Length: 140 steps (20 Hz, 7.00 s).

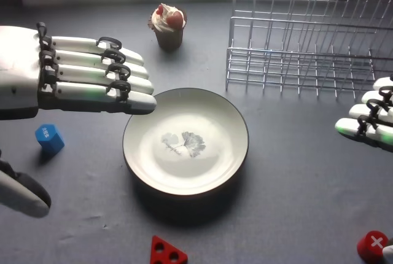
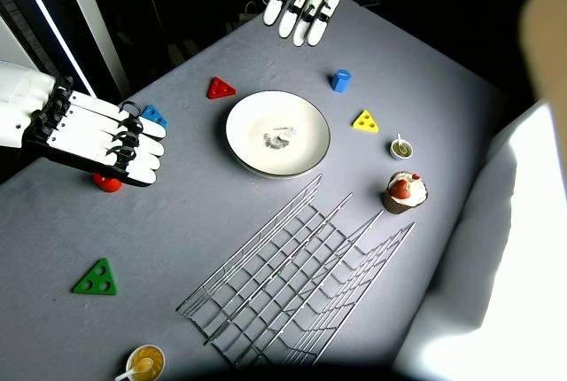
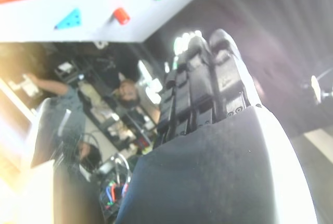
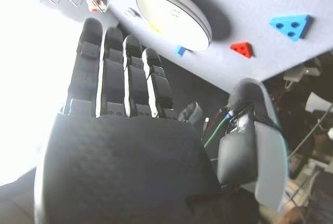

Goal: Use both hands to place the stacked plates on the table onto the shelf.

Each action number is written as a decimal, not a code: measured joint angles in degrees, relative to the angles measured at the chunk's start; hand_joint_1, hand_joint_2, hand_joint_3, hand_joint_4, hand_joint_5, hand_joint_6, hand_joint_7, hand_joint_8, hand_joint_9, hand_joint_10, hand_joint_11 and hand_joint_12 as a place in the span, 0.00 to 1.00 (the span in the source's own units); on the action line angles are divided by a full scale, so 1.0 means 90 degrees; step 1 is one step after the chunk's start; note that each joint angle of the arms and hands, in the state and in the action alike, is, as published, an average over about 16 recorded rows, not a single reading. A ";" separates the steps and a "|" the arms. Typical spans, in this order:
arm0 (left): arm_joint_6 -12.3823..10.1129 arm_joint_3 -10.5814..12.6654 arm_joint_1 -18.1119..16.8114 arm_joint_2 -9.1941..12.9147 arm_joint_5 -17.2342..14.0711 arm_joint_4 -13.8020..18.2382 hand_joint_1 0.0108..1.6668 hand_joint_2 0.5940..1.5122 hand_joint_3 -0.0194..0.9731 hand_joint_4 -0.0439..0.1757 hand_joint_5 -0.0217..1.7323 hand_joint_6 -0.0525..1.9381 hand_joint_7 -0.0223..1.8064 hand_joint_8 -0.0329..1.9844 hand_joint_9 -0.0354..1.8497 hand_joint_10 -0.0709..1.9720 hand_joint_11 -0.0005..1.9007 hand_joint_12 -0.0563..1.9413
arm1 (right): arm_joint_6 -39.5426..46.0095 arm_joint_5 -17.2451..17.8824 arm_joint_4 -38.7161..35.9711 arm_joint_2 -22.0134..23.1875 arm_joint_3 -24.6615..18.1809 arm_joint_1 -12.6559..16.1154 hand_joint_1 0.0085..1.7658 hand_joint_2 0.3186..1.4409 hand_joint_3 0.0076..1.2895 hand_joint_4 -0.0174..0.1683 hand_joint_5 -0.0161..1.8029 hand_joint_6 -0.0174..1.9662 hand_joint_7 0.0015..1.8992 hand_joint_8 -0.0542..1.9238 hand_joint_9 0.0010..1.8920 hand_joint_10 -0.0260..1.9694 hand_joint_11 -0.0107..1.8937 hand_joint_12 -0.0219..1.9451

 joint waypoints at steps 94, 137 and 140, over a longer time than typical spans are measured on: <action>0.0006 0.0491 0.0719 -0.1682 0.2415 0.1271 0.01 0.43 0.02 0.18 0.07 0.02 0.07 0.01 0.08 0.03 0.07 0.03 | 0.1610 0.0034 -0.1478 -0.1263 0.1143 0.0892 0.01 0.60 0.01 0.12 0.07 0.02 0.10 0.03 0.10 0.01 0.11 0.02; 0.0006 -0.0264 0.0533 -0.1944 0.3168 0.0614 0.01 0.44 0.03 0.18 0.06 0.02 0.06 0.01 0.09 0.03 0.09 0.04 | -0.0185 -0.0623 -0.0790 -0.3934 0.2778 0.1503 0.73 0.56 0.01 0.12 0.24 0.02 0.20 0.03 0.21 0.01 0.23 0.05; 0.0006 -0.0261 0.0533 -0.1947 0.3167 0.0595 0.01 0.44 0.02 0.18 0.06 0.02 0.06 0.01 0.09 0.03 0.09 0.04 | -0.0185 -0.0612 -0.0793 -0.4028 0.2849 0.1502 0.74 0.56 0.01 0.12 0.27 0.02 0.23 0.03 0.23 0.01 0.25 0.06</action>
